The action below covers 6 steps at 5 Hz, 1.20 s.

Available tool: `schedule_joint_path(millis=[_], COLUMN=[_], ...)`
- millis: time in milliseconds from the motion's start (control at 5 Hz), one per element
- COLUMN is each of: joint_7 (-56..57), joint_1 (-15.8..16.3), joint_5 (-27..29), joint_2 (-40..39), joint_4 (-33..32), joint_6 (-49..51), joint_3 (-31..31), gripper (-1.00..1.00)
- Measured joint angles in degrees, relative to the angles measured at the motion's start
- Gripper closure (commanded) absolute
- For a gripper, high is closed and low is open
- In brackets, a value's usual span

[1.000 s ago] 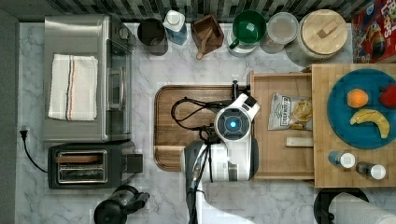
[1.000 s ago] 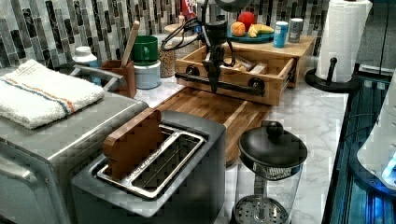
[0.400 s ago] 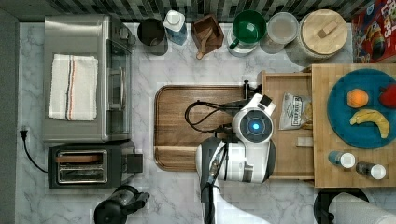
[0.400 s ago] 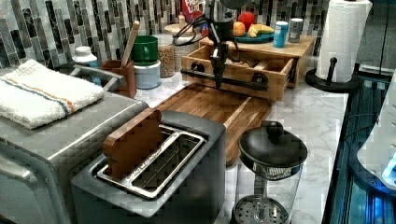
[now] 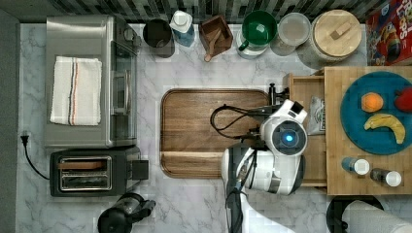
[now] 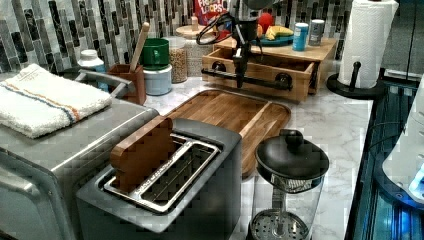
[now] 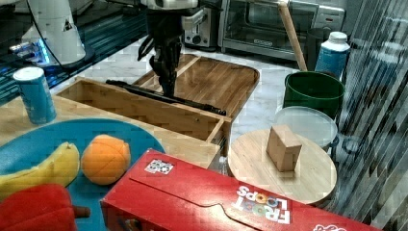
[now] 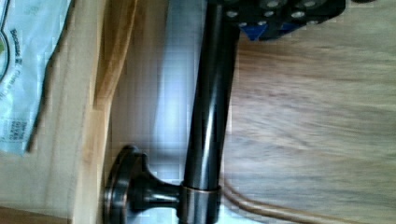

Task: Close the drawer.

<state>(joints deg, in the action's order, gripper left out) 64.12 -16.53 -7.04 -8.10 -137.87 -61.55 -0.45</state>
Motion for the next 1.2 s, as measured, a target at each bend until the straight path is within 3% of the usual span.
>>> schedule_joint_path(millis=[800,1200], joint_7=[9.0,9.3], joint_1=[-4.5,-3.7], joint_5=[1.0,-2.1], joint_2=[-7.4,-7.5], joint_4=[8.8,8.8], joint_6=[-0.1,0.3], joint_3=[-4.4,-4.8], gripper=[1.00,1.00])
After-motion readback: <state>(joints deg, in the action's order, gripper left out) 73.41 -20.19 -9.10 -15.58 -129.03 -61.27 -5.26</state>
